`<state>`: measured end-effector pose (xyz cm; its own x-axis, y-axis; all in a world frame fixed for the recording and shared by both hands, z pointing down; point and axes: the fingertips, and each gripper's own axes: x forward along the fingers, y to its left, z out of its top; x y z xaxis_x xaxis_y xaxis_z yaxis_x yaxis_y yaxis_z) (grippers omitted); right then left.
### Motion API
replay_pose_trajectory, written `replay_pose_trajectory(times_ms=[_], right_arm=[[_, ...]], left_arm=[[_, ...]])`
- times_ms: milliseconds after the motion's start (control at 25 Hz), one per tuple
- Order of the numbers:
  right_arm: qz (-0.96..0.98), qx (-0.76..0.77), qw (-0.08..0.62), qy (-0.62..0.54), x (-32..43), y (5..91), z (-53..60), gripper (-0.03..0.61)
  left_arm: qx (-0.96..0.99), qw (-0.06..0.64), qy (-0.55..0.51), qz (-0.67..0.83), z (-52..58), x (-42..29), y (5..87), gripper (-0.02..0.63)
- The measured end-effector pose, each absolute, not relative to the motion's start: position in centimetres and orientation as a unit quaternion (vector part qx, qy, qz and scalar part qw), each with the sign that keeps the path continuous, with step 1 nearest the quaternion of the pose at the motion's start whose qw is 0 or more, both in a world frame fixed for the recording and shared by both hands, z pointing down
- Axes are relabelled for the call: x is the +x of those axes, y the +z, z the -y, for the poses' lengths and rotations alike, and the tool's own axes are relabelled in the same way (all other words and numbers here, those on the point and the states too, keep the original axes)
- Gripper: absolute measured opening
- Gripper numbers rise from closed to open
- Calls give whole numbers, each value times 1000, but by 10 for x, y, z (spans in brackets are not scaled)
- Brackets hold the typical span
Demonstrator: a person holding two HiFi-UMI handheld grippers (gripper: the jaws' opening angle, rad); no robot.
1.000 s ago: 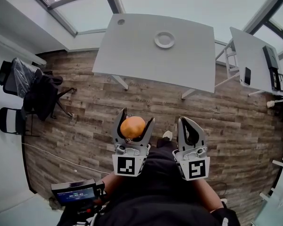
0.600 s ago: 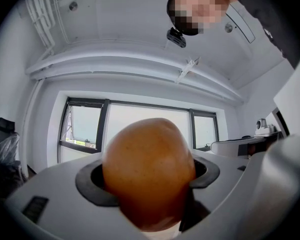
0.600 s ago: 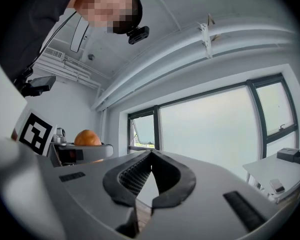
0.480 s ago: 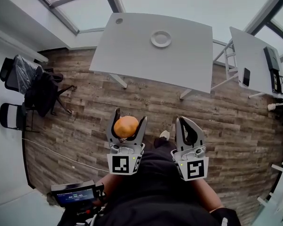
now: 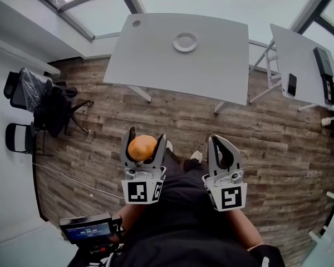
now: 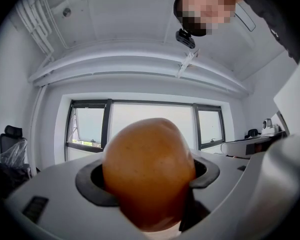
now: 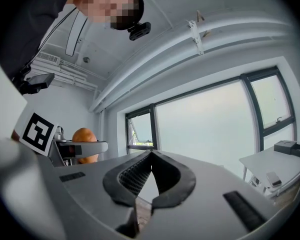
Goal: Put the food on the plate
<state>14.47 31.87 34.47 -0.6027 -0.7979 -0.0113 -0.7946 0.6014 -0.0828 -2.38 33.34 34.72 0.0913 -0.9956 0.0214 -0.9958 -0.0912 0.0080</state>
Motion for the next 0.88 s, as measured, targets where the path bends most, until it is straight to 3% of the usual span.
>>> replay_pose_trajectory(times_ms=[880], right_arm=[[-880, -474, -9, -22, 157, 362, -252, 6]], left_arm=[[775, 28, -7, 632, -239, -7, 366, 367]])
